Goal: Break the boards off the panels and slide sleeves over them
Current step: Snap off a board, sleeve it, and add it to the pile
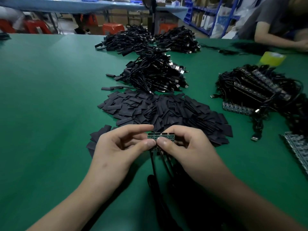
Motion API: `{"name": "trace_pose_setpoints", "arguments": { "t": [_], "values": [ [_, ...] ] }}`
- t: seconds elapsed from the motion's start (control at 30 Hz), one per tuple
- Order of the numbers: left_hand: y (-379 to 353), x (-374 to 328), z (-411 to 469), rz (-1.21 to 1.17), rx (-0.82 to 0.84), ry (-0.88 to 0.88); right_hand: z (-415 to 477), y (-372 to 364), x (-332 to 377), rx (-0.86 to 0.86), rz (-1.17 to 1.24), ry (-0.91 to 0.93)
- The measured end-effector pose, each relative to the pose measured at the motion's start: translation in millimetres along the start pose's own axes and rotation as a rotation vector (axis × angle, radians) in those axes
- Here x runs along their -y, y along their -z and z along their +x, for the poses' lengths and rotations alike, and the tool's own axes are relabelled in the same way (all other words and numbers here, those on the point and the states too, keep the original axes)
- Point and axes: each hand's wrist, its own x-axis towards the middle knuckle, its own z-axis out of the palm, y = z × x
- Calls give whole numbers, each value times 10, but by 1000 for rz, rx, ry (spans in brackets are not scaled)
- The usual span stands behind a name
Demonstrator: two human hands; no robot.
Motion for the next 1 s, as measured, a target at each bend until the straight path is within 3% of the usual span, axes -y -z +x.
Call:
{"name": "trace_pose_setpoints", "arguments": {
  "t": [0.13,0.33,0.6,0.67,0.73,0.87,0.93,1.0],
  "values": [
    [-4,3,20,-44,26,54,28,-17,-45,-73,83,-12],
    [-2,0,44,-141,67,106,45,1,-34,1,202,-27],
    [26,32,53,-263,113,177,55,19,-24,112,477,-223],
    [51,32,50,-250,71,127,50,32,-49,67,325,-203],
    [87,25,57,-231,29,66,28,33,-104,-26,14,-99],
    [125,-21,52,-153,-6,-58,-12,-14,-80,-176,-417,250],
    [117,-37,48,-91,-18,-111,-14,-54,-41,-157,-462,354],
    [118,-42,45,-23,-27,-141,-38,-125,-26,-79,-353,330]
  ]
}}
